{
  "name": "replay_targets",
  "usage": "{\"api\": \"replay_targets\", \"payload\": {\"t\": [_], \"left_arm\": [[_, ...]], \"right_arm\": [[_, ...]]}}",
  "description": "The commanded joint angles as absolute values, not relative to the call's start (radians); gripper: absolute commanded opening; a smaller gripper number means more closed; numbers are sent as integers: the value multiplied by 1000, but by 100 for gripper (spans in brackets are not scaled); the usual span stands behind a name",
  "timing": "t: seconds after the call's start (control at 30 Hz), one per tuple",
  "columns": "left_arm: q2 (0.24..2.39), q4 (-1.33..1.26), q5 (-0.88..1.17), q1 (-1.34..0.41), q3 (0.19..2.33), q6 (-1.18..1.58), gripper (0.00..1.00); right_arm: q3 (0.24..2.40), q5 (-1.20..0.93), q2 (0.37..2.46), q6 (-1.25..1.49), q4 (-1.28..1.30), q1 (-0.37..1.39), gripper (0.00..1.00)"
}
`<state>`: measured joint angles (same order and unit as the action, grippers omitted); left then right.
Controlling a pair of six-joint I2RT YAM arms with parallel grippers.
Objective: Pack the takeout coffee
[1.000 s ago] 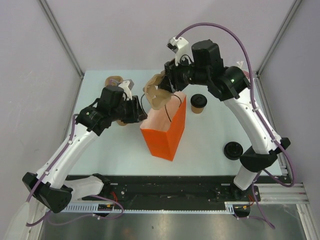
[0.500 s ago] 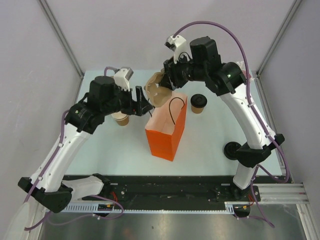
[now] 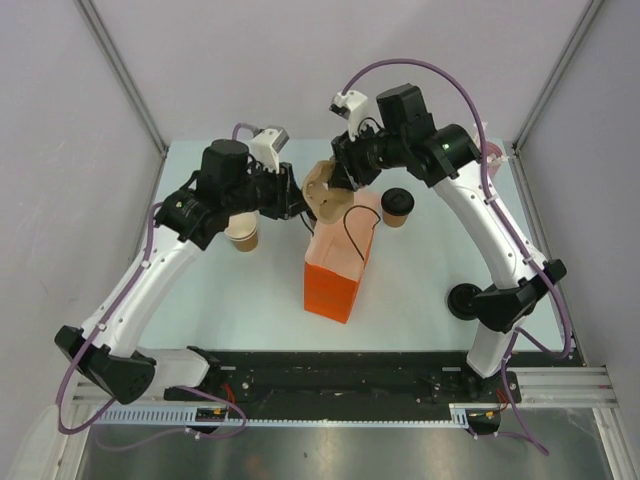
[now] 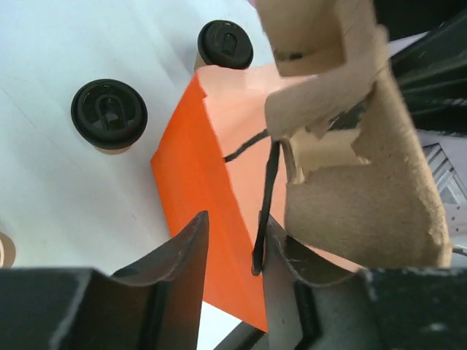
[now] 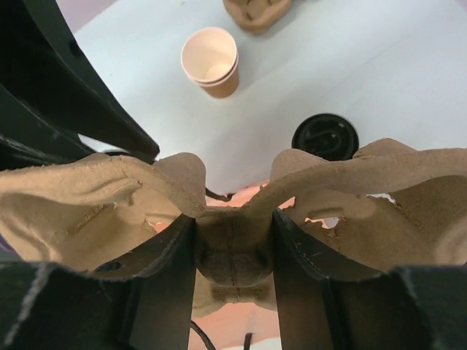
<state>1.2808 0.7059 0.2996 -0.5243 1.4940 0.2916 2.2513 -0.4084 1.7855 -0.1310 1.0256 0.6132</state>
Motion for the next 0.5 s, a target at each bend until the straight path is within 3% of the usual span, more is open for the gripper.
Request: {"api": "replay_targets", "payload": {"t": [0.0, 0.2, 0.47], "left_arm": [[1269, 603, 308, -525, 1491, 281, 34], [1261, 594, 310, -525, 1462, 284, 1], [1221, 592, 210, -523, 1431, 285, 0]], "right_arm": [[2198, -465, 1738, -192, 1080, 637, 0], [2171, -474, 1726, -236, 1118, 630, 0], [2074, -488, 1663, -337, 1173, 669, 0]]}}
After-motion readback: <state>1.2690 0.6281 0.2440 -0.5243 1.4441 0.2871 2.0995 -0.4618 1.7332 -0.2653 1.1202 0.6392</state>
